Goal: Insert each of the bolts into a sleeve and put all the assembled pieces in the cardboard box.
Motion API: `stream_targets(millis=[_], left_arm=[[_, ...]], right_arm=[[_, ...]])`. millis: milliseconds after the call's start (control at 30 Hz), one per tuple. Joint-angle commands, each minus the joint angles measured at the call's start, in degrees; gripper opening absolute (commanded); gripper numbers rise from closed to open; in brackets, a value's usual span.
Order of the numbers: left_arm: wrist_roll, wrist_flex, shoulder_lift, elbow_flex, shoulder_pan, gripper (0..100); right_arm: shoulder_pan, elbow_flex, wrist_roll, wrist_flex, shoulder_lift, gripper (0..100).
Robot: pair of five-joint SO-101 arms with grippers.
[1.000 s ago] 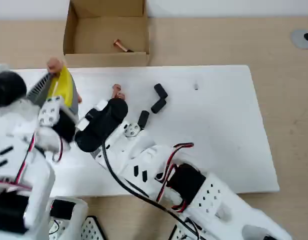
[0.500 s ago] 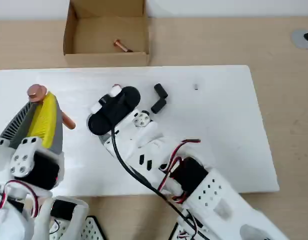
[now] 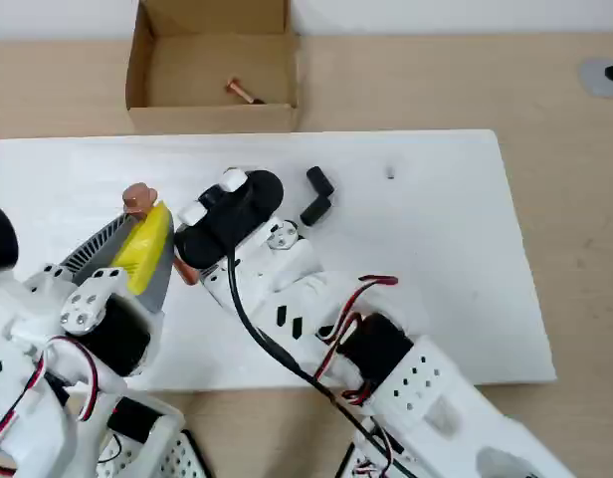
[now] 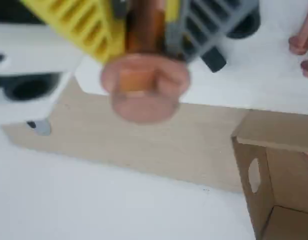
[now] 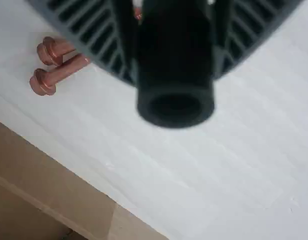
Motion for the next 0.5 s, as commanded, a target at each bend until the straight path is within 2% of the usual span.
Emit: stream_targets(millis=[0,133,233,467], left_arm=[[-1.32,-0.53,0.57,-2.81,-3.6,0],[-1.05,-3.43,0.57,-2.55,-9.49,1],[-0.7,-6.95,0.66,-0.97,-9.76,1],[5.27,-15.38,0.66,7.21,-9.67,1]], right_arm=[[0.66,-0.04,0.26,-1.58,-4.0,0.9],[0.66,0.13,0.35,-1.14,-7.78,0.9],[0.66,1.54,0.35,-1.23,-9.71,0.9],[0.57,4.44,0.09,-1.32,-10.86,0.9]])
